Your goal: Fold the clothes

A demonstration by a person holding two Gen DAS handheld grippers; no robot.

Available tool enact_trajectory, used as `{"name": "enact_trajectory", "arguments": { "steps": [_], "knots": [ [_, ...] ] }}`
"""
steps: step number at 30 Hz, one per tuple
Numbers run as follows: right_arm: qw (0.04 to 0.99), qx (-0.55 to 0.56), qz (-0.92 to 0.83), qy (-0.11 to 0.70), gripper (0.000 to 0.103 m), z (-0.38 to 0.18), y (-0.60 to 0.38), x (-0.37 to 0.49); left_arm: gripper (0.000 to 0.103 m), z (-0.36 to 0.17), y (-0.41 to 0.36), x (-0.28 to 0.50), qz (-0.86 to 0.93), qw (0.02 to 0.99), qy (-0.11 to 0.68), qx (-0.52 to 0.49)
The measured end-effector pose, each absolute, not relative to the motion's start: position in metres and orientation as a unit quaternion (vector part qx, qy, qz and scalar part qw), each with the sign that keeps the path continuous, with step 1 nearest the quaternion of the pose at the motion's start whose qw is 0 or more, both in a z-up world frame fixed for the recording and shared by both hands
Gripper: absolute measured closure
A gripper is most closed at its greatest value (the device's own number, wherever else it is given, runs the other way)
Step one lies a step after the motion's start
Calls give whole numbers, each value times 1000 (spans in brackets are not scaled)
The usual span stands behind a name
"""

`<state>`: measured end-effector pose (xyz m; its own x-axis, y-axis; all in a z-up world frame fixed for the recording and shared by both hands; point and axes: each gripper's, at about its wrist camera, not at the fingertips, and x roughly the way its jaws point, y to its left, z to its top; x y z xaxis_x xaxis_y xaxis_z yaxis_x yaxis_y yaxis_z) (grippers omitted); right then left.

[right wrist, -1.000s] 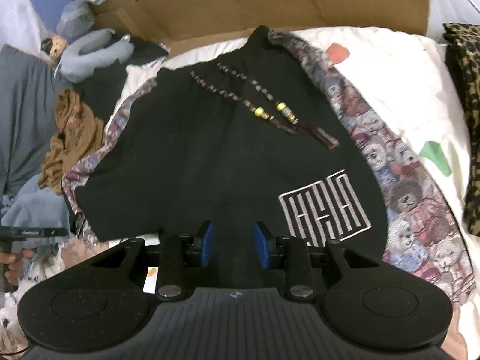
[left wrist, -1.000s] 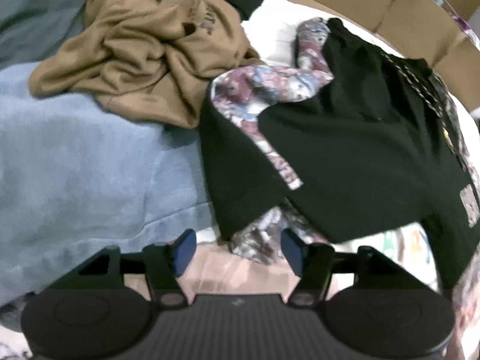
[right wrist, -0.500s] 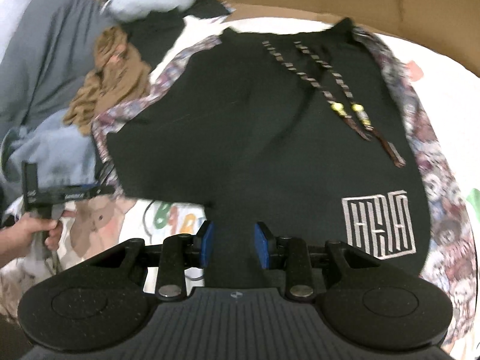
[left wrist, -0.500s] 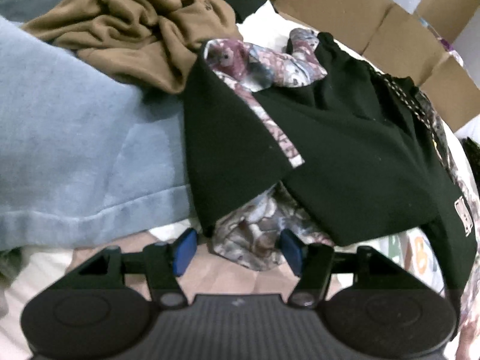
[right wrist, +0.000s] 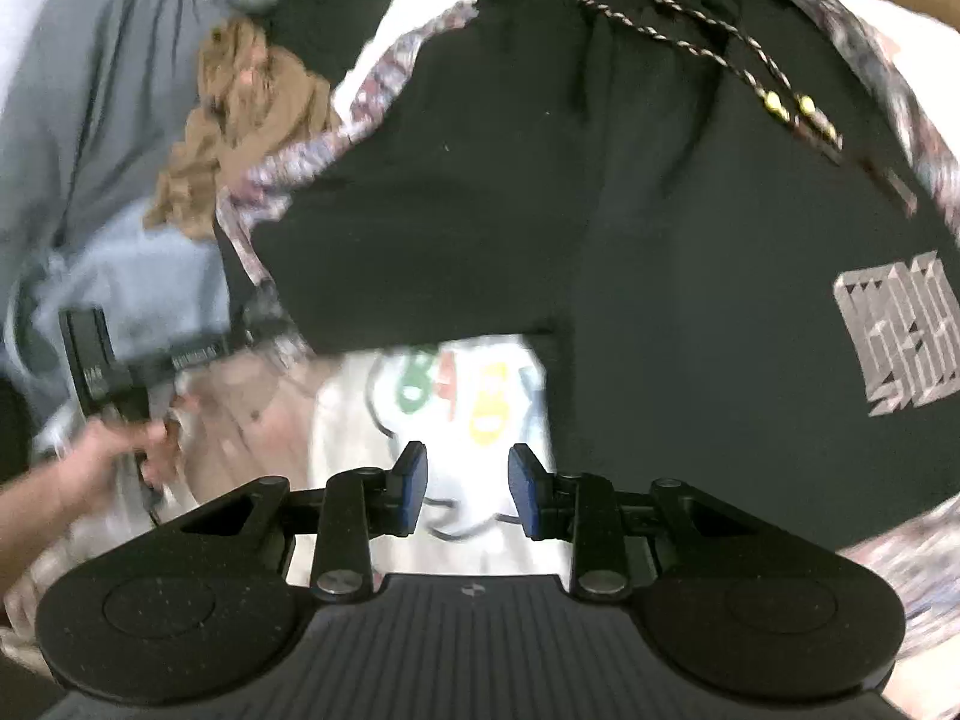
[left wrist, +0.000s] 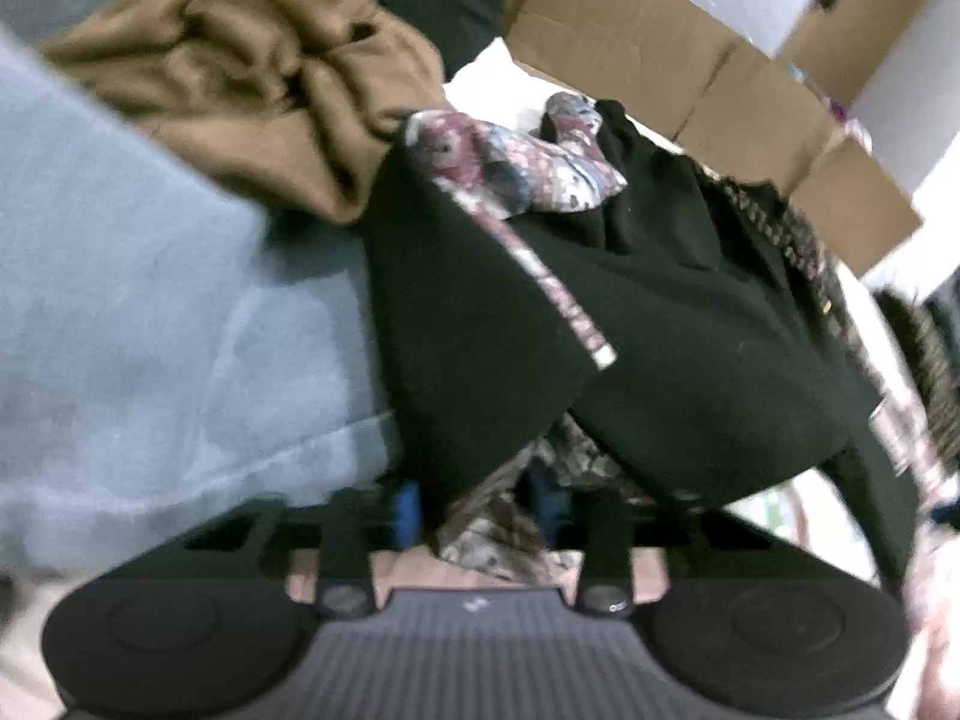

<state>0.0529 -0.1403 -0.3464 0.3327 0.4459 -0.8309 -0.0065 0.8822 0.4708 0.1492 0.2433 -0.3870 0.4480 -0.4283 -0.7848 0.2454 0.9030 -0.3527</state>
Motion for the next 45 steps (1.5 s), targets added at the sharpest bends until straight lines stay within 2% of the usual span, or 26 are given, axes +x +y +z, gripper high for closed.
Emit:
{"name": "enact_trajectory", "arguments": {
  "steps": [1,4,6,7,9,10,11,20,27,37,45],
  "knots": [
    [794,216,127,555,66,-351,-135,46,87,-387,247,149,-209,840,490,-104],
    [802,253,89,534,66,-357,-121,32,88,-386,245,150,-221,837,491,-95],
    [815,254,76,514,65,-358,-112,27,85,-384,241,152,-229,833,494,-95],
    [820,253,75,509,65,-359,-108,27,76,-383,239,154,-234,831,495,-95],
    [827,249,72,498,65,-362,-100,25,74,-382,235,155,-238,833,492,-89],
    [828,242,70,501,64,-363,-97,24,79,-382,232,155,-242,831,493,-87],
    [828,236,68,504,64,-365,-94,24,99,-380,233,153,-244,828,497,-89],
    [825,257,71,498,64,-363,-88,22,98,-309,194,174,-311,802,489,-145],
    [829,265,75,487,64,-362,-86,19,98,-275,168,202,-349,791,477,-159],
    [829,283,67,479,64,-367,-88,21,98,-278,130,258,-368,788,472,-144],
    [830,295,60,469,64,-373,-87,31,98,-313,114,304,-347,800,472,-126]
  ]
}}
